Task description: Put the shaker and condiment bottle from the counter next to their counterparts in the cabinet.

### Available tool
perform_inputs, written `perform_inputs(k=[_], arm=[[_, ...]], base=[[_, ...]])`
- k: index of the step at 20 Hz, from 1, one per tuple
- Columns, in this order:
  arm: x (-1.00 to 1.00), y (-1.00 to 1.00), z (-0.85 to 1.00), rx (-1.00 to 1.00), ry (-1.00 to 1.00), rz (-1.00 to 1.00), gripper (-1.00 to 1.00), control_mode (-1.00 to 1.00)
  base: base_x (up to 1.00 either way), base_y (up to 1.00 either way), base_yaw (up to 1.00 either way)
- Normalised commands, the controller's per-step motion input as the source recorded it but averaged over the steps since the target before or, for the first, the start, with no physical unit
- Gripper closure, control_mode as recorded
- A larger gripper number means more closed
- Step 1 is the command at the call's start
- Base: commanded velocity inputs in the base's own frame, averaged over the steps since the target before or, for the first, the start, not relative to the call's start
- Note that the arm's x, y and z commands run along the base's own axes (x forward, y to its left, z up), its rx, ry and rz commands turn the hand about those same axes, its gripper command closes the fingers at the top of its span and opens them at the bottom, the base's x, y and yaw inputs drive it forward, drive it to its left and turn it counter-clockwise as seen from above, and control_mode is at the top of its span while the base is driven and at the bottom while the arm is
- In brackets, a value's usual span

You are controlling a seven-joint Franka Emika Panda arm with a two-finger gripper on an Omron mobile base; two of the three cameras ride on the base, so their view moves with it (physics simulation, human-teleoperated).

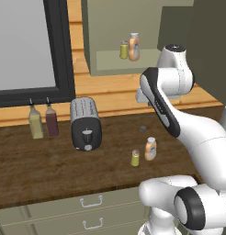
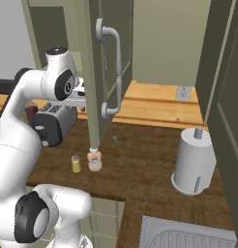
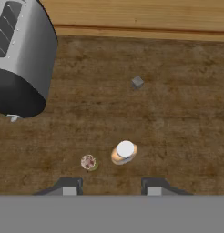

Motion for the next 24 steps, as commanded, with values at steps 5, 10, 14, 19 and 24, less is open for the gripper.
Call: perform_inputs(k=[5,10,14,19,24], arm=[[-0.05,0.06,-0.03,0.0,0.0,0.0,-1.0,-1.0],[-0.14,0.11,-0.13,0.0,0.0,0.0,-1.0,-1.0],[-0.15,0.15,-0.23,0.0,-0.01,0.0,-1.0,-1.0],[-0.12,0.14,-0.34,0.0,0.0,-0.01,-1.0,-1.0],[-0.05,0.07,-0.37,0.0,0.0,-0.03,-1.0,-1.0]], base=[[0.0,0.0,0.0],[0.0,0.0,0.0],[0.0,0.0,0.0],[0.0,0.0,0.0],[0.0,0.0,0.0]])
